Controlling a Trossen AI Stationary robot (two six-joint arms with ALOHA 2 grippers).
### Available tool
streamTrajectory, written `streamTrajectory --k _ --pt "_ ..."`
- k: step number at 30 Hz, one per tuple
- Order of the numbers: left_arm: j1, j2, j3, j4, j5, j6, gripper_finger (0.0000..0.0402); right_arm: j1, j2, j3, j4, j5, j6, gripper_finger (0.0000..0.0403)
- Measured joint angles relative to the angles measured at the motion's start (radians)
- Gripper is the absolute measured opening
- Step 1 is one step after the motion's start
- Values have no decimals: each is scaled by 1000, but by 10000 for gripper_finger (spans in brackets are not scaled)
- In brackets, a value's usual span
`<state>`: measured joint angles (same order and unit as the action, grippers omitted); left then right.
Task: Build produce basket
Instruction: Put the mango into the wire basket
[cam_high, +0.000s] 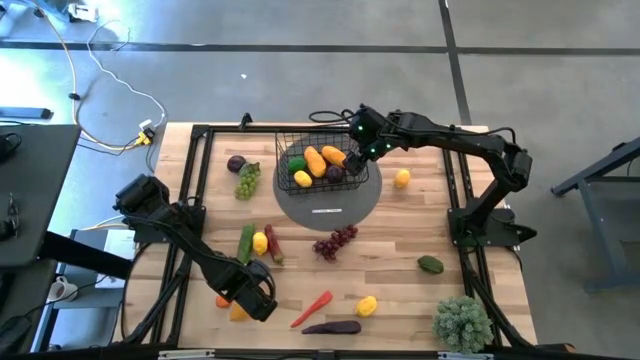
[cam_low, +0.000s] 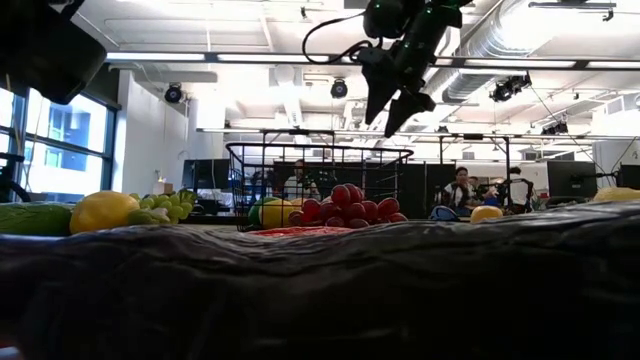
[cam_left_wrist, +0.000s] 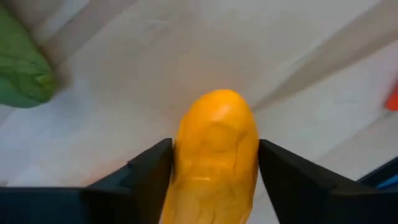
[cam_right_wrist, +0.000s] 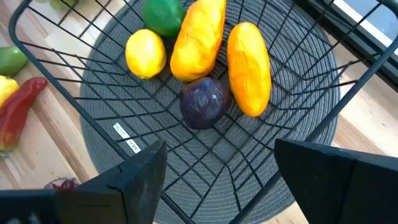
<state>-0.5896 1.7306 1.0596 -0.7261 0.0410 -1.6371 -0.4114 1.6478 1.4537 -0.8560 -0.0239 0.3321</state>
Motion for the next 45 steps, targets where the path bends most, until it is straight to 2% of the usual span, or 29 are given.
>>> streamTrajectory --k 5,8,20,25,38,45 --pt "0 0 0 13 1 33 155 0 0 0 -2 17 -4 277" --pt "0 0 0 16 0 44 138 0 0 0 -2 17 -19 277" --pt "2 -15 0 23 -3 77 130 0 0 0 -1 17 -21 277" --pt "30 -70 0 16 -65 82 129 0 -10 2 9 17 -52 277" --pt "241 -257 0 -30 -252 247 129 -3 -15 100 -7 21 -106 277" --pt "367 -359 1 -26 -352 359 129 -13 -15 105 -4 31 -108 277"
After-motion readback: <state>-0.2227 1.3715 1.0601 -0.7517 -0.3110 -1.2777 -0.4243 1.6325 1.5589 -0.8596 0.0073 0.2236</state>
